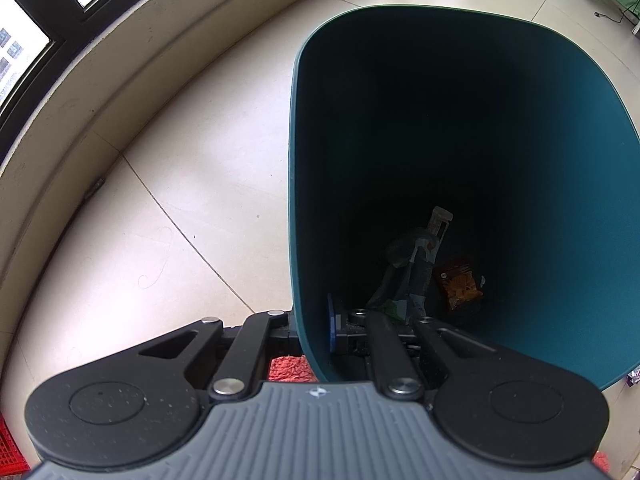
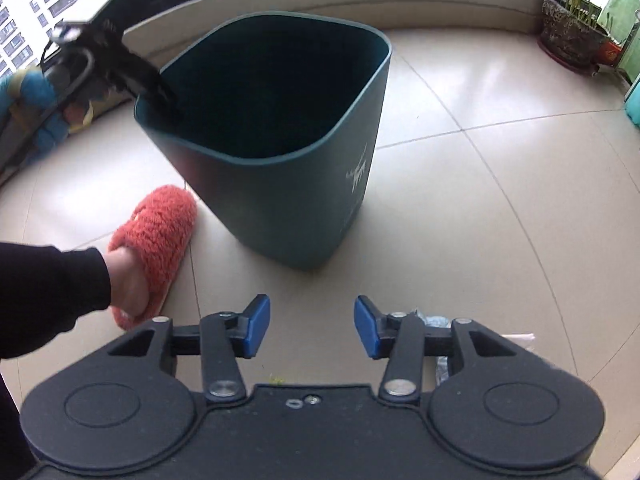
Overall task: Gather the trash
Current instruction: 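Grasp the white cabbage leaf with the right gripper and lift it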
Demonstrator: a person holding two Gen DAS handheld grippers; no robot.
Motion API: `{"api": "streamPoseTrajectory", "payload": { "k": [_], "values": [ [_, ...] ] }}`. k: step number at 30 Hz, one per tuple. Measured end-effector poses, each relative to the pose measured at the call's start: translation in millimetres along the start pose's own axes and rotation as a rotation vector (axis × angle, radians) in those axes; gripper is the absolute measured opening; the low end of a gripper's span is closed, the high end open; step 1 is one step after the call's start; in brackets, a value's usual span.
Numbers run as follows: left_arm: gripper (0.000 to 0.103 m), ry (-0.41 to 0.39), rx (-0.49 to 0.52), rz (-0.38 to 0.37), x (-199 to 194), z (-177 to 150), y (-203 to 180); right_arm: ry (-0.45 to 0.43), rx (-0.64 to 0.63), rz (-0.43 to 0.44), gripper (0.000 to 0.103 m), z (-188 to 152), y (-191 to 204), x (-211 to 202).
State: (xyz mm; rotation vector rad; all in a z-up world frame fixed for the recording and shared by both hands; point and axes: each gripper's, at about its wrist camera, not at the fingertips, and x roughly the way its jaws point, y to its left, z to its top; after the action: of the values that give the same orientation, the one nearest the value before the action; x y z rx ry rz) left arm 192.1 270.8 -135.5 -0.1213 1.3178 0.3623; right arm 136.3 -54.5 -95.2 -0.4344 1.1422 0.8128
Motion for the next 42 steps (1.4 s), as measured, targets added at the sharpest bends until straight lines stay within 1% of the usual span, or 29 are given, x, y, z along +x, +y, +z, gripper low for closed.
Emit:
{"api": "streamPoseTrajectory", "payload": {
  "k": [2, 5, 6, 7, 8, 9, 13, 19, 22, 23, 24, 25, 28, 29, 30, 31, 32, 34, 36, 39, 42],
  "values": [
    [0.009, -0.001, 0.001, 0.002, -0.1, -0.1, -0.3, 0.039, -0.033, 0.0, 0.046, -13.7, 2.2, 21.5],
    [0.009, -0.002, 0.004, 0.005, 0.2, -0.9, -1.5, 0.112, -0.078, 0.028, 0.048, -36.4, 3.3, 54.6],
    [0.009, 0.0, 0.003, 0.004, 0.3, -0.8, -1.4, 0.142, -0.094, 0.045, 0.051, -43.6, 4.9, 64.6],
    [0.009, 0.001, 0.002, 0.003, 0.5, -0.8, -1.3, 0.167, -0.116, 0.061, 0.059, -50.5, 5.7, 74.3],
    [0.009, 0.0, 0.004, 0.005, 0.5, -0.9, -1.7, 0.185, -0.131, 0.064, 0.063, -56.9, 6.4, 83.0],
    [0.009, -0.002, 0.006, 0.006, 0.6, -1.0, -1.9, 0.207, -0.146, 0.064, 0.069, -67.1, 7.1, 93.1],
    [0.009, -0.001, 0.008, 0.006, 0.8, -1.4, -2.8, 0.292, -0.184, 0.102, 0.075, -93.3, 10.4, 127.6],
    [0.009, -0.003, 0.013, 0.014, 1.2, -2.3, -4.3, 0.36, -0.218, 0.106, 0.077, -116.8, 10.8, 174.1],
    [0.01, -0.006, 0.02, 0.019, 0.7, -2.8, -6.4, 0.389, -0.173, 0.108, 0.075, -124.6, 2.3, 194.4],
    [0.01, -0.007, 0.024, 0.022, 0.7, -3.1, -7.3, 0.396, -0.146, 0.116, 0.074, -126.1, -0.9, 198.8],
    [0.01, -0.007, 0.025, 0.025, 0.6, -3.2, -8.1, 0.406, -0.106, 0.128, 0.069, -127.7, -4.9, 203.7],
    [0.01, -0.007, 0.026, 0.026, 0.3, -2.9, -8.7, 0.409, -0.078, 0.138, 0.059, -128.7, -6.8, 206.0],
    [0.01, -0.006, 0.025, 0.028, -0.3, -2.7, -10.3, 0.401, -0.019, 0.18, 0.043, -131.2, -7.0, 208.7],
    [0.01, -0.007, 0.025, 0.029, -0.3, -2.7, -10.4, 0.393, -0.012, 0.182, 0.039, -131.6, -5.9, 208.0],
    [0.01, -0.008, 0.026, 0.029, -0.4, -2.7, -10.5, 0.384, -0.007, 0.178, 0.026, -132.3, -5.3, 206.7],
    [0.01, -0.009, 0.027, 0.03, -0.4, -3.0, -10.6, 0.38, 0.001, 0.171, 0.018, -132.2, -7.6, 204.9],
    [0.01, -0.01, 0.028, 0.031, -0.6, -3.6, -11.0, 0.379, 0.01, 0.179, 0.018, -130.5, -9.4, 204.0],
    [0.01, -0.01, 0.027, 0.031, -0.9, -4.0, -11.4, 0.373, 0.013, 0.189, 0.012, -129.6, -10.3, 199.4],
    [0.01, -0.011, 0.027, 0.031, -1.2, -4.2, -11.7, 0.367, 0.026, 0.191, 0.01, -128.4, -9.6, 193.8],
    [0.01, -0.011, 0.027, 0.032, -1.3, -4.3, -11.8, 0.359, 0.035, 0.172, 0.009, -127.2, -9.5, 181.0],
    [0.01, -0.012, 0.026, 0.033, -1.4, -4.6, -12.3, 0.348, 0.073, 0.151, 0.009, -124.3, -18.1, 174.6]
  ]
}}
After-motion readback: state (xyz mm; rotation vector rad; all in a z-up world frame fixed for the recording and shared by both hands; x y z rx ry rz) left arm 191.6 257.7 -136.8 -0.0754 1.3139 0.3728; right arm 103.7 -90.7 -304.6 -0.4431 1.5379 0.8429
